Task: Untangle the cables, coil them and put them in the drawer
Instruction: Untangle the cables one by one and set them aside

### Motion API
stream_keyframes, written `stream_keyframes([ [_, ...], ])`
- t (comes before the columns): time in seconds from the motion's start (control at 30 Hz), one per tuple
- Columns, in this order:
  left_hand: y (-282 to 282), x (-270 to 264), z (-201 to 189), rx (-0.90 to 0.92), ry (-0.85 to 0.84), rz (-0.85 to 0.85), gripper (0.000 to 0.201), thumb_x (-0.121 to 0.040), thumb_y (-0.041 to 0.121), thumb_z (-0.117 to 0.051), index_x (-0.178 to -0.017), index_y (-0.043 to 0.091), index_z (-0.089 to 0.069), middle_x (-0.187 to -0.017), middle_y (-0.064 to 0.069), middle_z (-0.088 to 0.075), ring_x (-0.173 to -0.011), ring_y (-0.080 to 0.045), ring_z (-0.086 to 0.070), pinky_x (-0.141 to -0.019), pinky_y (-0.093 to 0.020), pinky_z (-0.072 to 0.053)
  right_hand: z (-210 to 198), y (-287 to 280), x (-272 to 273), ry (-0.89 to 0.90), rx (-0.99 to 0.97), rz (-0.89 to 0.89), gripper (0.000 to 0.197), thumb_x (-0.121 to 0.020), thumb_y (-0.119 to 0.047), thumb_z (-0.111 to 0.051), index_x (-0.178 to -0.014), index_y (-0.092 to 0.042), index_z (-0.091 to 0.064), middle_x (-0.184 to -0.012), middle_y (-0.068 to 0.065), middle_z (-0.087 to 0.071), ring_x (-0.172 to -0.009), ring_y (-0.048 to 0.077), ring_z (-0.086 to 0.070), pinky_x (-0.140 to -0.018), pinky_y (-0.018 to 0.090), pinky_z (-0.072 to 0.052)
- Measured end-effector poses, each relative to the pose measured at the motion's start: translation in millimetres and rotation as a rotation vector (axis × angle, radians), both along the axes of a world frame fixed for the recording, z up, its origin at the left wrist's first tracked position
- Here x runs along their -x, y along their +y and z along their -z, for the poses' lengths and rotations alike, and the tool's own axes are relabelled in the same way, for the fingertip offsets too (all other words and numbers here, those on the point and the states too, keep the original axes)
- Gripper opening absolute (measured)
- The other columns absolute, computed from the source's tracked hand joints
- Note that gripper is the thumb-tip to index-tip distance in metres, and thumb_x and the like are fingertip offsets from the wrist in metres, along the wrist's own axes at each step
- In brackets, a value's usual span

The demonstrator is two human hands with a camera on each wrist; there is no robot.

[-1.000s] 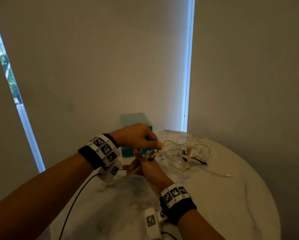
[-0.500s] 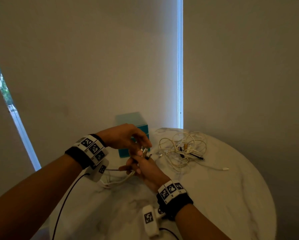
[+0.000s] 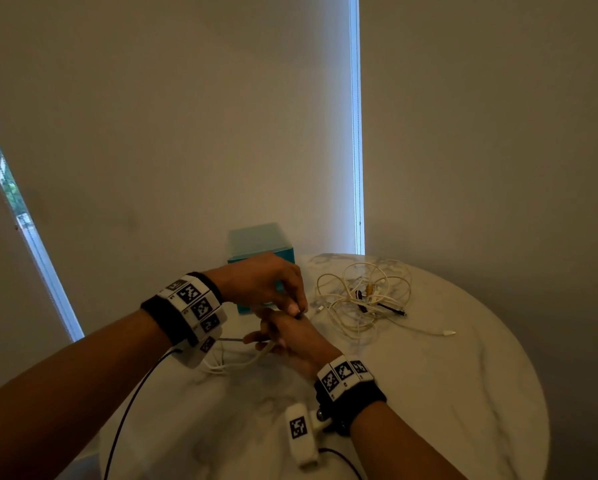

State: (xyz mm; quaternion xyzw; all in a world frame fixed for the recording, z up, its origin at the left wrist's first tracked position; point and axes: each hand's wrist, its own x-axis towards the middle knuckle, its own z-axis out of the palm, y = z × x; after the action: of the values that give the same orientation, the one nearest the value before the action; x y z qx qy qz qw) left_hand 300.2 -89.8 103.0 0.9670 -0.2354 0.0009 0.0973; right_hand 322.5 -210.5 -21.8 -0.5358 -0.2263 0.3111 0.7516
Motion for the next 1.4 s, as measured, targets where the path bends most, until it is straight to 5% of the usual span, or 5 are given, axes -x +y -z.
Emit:
stream_keyframes([
  [0.23,17,-1,35,0.664,0.090,-0.472,0.091,-0.093,0.083,-0.025,-0.156,0.023,-0.049,-0.148,-0.004,-0.060,-0.137,-0.021,-0.059,-0.112,-0.038,-0.052,3,4,-19,-0.133,0.058,0.295,0.069,-0.104,-0.072,-0.035,-0.086,-0.014,-0.070,-0.086,0.011,-0.076,-0.105,0.027,-0.075,-0.095,0.036,-0.053],
  [0.43,-9,2,68,0.780,0.321,-0.542,0.091,-0.101,0.074,-0.001,-0.133,0.017,-0.064,-0.131,-0.015,-0.073,-0.116,-0.022,-0.071,-0.103,-0.032,-0.058,10,1,-35,-0.154,0.081,0.602,0.073,-0.093,-0.086,-0.041,-0.141,-0.035,-0.062,-0.152,-0.009,-0.047,-0.134,0.014,-0.052,-0.113,0.044,-0.049],
  [0.83,-30,-25,76,1.085,0.157,-0.661,0.080,-0.088,0.094,-0.018,-0.055,0.028,-0.048,-0.052,0.009,-0.038,-0.040,-0.006,-0.028,-0.046,-0.023,-0.015,-6,-25,-48,-0.074,-0.009,0.267,0.065,-0.088,-0.079,-0.062,-0.120,-0.024,-0.076,-0.131,0.007,-0.075,-0.124,0.020,-0.070,-0.111,0.042,-0.054],
  [1.13,1,-44,119,1.525,0.191,-0.768,0.028,-0.097,0.029,-0.076,-0.085,0.023,-0.051,-0.056,0.009,-0.036,-0.043,-0.007,-0.028,-0.039,-0.021,-0.022,-3,-75,-83,-0.311,0.312,0.530,0.007,-0.094,-0.016,-0.078,-0.095,-0.009,-0.082,-0.095,0.002,-0.078,-0.095,0.017,-0.071,-0.092,0.033,-0.060],
  [1.4,-4,-50,146,1.440,0.214,-0.744,0.021,-0.097,0.032,-0.076,-0.093,0.021,-0.059,-0.058,0.007,-0.038,-0.048,-0.009,-0.033,-0.044,-0.023,-0.025,2,-58,-83,-0.444,0.544,0.276,0.006,-0.094,-0.031,-0.081,-0.098,-0.027,-0.081,-0.085,-0.013,-0.076,-0.075,-0.002,-0.066,-0.066,0.015,-0.049],
])
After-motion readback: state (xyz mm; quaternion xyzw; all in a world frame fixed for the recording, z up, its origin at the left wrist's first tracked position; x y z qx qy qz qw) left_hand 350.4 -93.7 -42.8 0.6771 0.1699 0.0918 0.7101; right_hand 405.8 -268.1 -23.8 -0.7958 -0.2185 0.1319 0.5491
